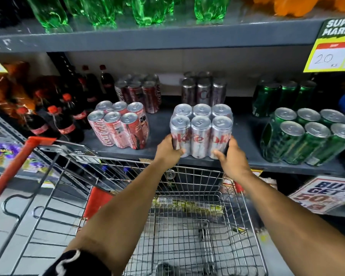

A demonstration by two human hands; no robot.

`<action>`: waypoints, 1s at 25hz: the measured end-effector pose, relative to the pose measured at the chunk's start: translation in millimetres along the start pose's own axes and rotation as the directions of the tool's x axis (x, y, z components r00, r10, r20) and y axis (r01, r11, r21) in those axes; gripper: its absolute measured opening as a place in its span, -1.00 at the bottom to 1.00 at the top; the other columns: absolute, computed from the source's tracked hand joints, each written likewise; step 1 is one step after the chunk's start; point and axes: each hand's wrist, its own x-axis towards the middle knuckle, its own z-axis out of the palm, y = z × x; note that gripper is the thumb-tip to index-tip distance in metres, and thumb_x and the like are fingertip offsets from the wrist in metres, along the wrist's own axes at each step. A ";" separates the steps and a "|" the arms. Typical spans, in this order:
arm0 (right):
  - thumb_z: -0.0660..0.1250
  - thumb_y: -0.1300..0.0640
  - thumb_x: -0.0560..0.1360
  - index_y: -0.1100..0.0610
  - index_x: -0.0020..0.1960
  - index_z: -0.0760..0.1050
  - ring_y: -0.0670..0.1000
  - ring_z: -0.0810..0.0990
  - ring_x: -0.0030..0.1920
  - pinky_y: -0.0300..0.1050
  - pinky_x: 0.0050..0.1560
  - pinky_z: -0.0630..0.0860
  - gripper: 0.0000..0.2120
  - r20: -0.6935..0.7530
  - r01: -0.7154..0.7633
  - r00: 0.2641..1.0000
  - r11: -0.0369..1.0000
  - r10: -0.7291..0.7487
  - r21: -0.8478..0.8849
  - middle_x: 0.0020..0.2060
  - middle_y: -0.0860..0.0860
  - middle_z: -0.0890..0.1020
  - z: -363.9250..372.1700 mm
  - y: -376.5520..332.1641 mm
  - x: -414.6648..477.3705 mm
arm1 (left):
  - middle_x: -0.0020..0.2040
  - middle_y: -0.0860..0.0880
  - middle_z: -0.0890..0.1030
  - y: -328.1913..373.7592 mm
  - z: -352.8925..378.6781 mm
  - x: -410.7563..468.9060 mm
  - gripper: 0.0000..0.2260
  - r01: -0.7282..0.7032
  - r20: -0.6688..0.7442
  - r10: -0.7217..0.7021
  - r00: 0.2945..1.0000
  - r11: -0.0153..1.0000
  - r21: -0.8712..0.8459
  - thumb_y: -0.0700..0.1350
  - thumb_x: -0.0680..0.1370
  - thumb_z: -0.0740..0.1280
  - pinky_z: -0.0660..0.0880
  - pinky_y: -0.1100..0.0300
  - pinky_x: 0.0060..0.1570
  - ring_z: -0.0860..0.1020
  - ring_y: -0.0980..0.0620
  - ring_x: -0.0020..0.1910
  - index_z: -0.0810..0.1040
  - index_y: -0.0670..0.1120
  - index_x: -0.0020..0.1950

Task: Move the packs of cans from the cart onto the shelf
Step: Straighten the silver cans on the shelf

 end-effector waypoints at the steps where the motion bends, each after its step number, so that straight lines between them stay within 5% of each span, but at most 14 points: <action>1: 0.38 0.05 0.47 0.02 0.32 0.24 0.14 0.57 0.12 -0.06 0.03 0.45 -0.50 0.012 -0.012 1.000 1.000 0.012 -0.013 0.15 0.07 0.61 -4.8 3.4 -0.5 | 0.06 0.05 0.62 0.8 4.0 -1.0 -0.64 0.001 0.008 -0.001 1.000 1.000 -0.009 -0.17 0.40 0.45 0.40 0.22 0.02 0.53 0.09 0.00 0.48 0.02 0.15; 9: 0.36 0.07 0.49 0.05 0.36 0.20 0.17 0.56 0.16 0.16 0.17 0.49 -0.47 0.019 -0.044 0.999 0.999 0.045 -0.029 0.19 0.11 0.58 -7.4 0.5 -2.1 | 0.16 0.03 0.61 0.1 7.8 -2.9 -0.60 -0.010 0.024 0.010 1.000 1.000 0.000 -0.19 0.45 0.41 0.41 0.22 0.10 0.53 0.10 0.08 0.44 -0.04 0.27; 25: 0.35 0.04 0.49 0.04 0.36 0.19 0.21 0.54 0.17 0.07 0.13 0.45 -0.47 0.053 -0.100 0.993 0.991 0.105 -0.091 0.19 0.13 0.58 -9.8 -5.6 2.2 | 0.24 -0.04 0.58 2.1 4.1 3.2 -0.57 -0.026 0.055 0.024 0.998 0.999 0.034 -0.17 0.48 0.38 0.37 0.25 0.07 0.47 0.12 0.04 0.38 -0.07 0.33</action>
